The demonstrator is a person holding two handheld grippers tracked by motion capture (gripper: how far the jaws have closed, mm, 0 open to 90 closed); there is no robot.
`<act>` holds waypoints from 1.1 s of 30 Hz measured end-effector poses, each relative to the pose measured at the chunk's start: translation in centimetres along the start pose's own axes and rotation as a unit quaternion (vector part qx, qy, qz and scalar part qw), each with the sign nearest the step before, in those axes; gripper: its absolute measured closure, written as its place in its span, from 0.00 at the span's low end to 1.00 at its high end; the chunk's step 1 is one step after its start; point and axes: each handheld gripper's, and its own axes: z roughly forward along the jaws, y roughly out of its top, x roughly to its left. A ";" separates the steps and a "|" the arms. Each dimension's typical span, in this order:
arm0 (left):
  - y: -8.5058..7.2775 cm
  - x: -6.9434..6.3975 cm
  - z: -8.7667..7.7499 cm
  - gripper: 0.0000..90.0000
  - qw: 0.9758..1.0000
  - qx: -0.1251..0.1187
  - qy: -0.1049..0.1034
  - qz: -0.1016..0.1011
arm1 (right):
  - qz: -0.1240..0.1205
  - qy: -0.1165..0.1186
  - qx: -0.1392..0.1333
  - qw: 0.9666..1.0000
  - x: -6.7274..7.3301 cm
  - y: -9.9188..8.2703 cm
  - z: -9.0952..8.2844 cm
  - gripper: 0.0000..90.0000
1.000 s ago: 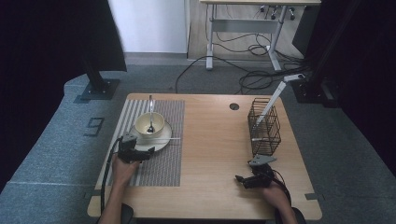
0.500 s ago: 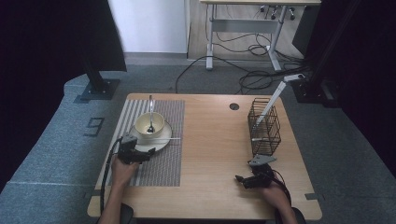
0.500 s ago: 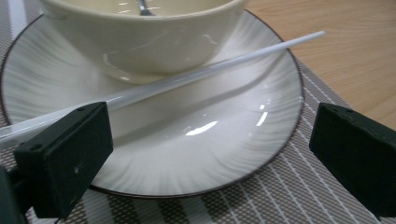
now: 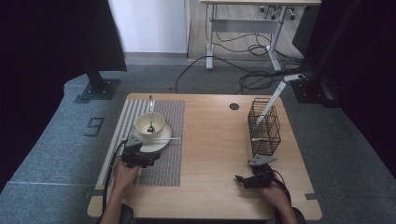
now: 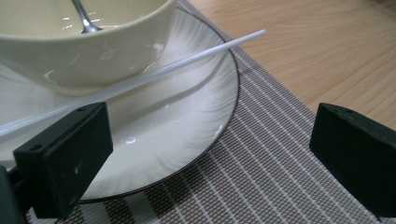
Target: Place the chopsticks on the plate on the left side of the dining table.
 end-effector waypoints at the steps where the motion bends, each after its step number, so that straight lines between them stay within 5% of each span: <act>1: 0.0 -0.2 0.0 0.00 1.000 -0.002 -0.003 0.004 | 0.000 0.000 0.000 1.000 0.0 0.0 0.0 0.14; 15: 1.4 -2.1 -0.2 0.00 0.998 -0.029 -0.052 0.012 | 0.000 0.000 0.000 1.000 0.0 0.0 0.0 0.14; 19: 1.9 -2.5 -0.1 0.01 0.997 -0.026 -0.073 -0.005 | 0.000 0.000 0.000 1.000 0.0 0.0 0.0 0.14; 33: 5.2 -6.4 1.1 0.00 0.994 0.017 -0.085 0.065 | 0.000 0.000 0.000 1.000 0.0 0.0 0.0 0.14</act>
